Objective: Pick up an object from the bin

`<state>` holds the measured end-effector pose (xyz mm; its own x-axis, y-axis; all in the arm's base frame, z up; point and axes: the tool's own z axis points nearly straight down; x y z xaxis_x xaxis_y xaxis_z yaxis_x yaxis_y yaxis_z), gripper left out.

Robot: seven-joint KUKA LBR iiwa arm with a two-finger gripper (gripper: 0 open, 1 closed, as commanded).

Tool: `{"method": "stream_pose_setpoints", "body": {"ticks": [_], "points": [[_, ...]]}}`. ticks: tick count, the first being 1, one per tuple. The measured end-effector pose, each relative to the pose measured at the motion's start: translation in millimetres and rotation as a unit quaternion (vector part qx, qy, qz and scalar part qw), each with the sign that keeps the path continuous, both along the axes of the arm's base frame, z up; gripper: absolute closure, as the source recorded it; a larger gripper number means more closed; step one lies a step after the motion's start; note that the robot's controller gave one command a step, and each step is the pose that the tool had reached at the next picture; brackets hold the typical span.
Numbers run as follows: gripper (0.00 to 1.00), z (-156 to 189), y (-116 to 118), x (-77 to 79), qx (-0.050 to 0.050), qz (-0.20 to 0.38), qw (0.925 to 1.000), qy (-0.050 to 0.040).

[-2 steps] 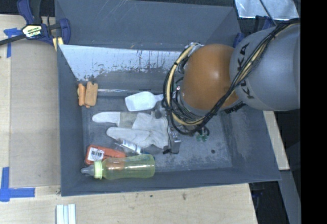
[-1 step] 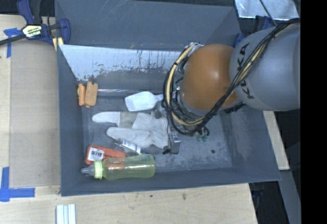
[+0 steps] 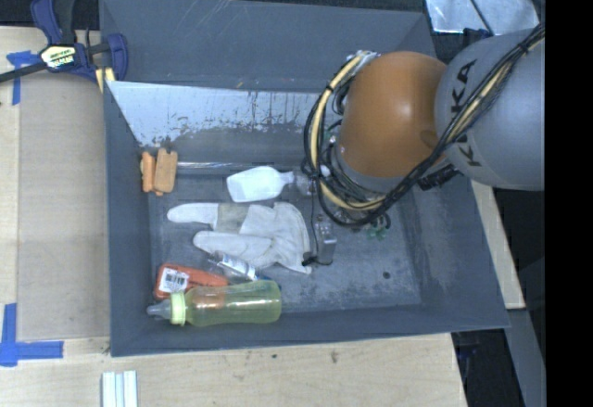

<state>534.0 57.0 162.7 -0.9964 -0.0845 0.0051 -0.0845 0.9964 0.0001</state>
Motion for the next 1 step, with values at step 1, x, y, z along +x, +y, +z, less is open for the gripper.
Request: {"method": "stream_pose_setpoints", "body": {"ticks": [1], "points": [[0.00, 24.8, -4.8, 24.3, 0.001, -0.020, 0.9997, -0.0107]]}}
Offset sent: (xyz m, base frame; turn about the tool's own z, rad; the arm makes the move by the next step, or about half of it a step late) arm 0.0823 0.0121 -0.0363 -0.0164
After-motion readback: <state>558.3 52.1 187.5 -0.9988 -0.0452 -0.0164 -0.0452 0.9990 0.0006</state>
